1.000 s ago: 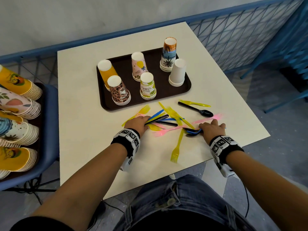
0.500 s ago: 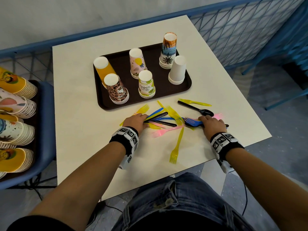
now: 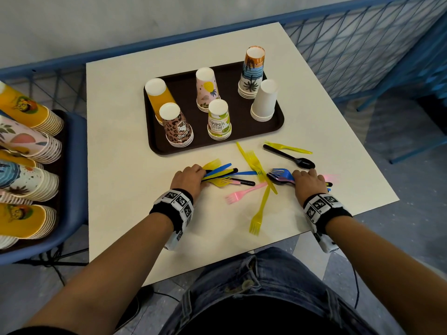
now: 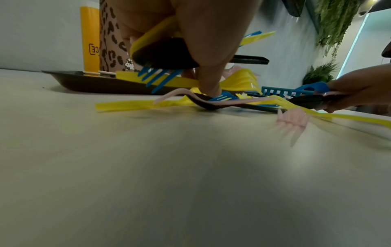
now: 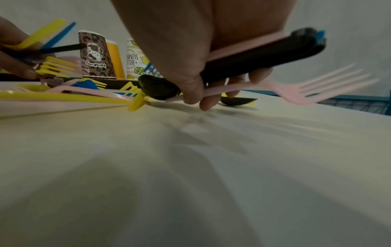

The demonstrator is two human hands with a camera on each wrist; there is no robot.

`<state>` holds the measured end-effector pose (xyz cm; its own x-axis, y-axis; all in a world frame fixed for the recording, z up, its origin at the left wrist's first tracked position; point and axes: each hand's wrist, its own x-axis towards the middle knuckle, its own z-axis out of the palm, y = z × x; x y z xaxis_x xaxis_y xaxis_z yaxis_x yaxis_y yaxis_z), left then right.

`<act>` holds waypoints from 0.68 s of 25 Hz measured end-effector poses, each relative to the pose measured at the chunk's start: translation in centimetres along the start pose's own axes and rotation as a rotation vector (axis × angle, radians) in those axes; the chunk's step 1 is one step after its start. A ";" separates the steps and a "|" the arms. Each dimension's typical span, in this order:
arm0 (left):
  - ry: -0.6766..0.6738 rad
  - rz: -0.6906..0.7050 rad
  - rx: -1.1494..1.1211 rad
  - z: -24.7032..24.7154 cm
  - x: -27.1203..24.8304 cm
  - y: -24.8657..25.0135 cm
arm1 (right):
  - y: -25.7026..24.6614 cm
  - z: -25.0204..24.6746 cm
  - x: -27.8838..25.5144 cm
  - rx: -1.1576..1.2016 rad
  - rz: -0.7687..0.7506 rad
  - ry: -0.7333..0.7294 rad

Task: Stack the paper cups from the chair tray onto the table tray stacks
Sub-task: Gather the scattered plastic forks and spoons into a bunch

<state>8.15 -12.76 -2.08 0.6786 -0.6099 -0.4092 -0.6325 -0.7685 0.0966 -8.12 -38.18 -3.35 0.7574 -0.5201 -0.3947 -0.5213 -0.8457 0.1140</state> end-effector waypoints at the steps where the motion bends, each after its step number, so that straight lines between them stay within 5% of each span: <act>1: 0.005 -0.002 0.019 -0.1 -0.2 0.0 | 0.0 0.0 -0.2 -0.014 0.010 -0.002; 7: -0.021 -0.027 -0.083 -0.9 -1.3 0.0 | 0.7 0.2 -1.3 -0.061 0.064 -0.003; 17: -0.066 0.074 -0.044 -0.6 1.2 0.9 | -2.2 -2.8 -0.1 0.448 0.061 -0.056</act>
<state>8.60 -14.30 -1.96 0.6040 -0.6522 -0.4580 -0.6620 -0.7306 0.1674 -5.90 -36.61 -0.98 0.7042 -0.5492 -0.4500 -0.6921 -0.6724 -0.2625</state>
